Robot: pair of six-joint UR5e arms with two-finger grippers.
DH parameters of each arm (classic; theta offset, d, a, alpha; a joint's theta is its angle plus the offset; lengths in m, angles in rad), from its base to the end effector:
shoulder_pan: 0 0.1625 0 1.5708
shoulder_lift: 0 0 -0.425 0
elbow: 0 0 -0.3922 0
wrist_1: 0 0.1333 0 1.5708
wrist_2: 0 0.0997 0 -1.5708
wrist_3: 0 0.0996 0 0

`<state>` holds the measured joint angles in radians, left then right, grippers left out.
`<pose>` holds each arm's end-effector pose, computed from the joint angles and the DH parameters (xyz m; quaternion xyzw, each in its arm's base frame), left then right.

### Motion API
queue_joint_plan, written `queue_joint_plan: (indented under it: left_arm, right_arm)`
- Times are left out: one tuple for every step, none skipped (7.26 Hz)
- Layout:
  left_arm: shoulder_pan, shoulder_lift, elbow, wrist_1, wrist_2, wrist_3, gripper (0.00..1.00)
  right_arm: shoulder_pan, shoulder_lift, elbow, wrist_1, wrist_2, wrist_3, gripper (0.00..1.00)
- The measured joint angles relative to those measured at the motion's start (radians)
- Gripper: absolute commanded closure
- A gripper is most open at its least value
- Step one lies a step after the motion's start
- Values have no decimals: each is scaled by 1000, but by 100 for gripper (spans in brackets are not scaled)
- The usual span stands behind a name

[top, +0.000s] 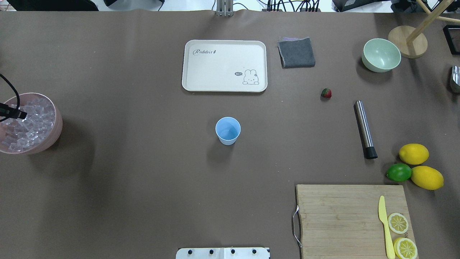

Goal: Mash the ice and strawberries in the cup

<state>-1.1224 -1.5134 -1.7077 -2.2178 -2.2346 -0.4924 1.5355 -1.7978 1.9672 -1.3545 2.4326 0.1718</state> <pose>0.1490 -0.4756 0.5481 0.1614 0.4238 0.0963 0.8861 0.0433 -0.4095 0.5331 0.1308 -0.4257 -0.0191 0.8951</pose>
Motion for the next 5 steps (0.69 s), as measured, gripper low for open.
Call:
queue_joint_plan:
  left_arm:
    - [-21,-35,-4,6,-16,-2,100]
    - [-33,-72,-6,8,-22,-13,100]
    - [-37,-105,-9,8,-24,-48,100]
    - [-34,-143,-15,5,-24,-135,100]
    - [-14,-188,-25,4,-22,-259,100]
  right_arm:
    - [0,0,0,0,0,0,0]
    - [0,0,0,0,0,0,0]
    - [0,0,0,0,-1,0,0]
    - [0,0,1,0,-1,-2,0]
    - [0,0,1,0,-1,-4,0]
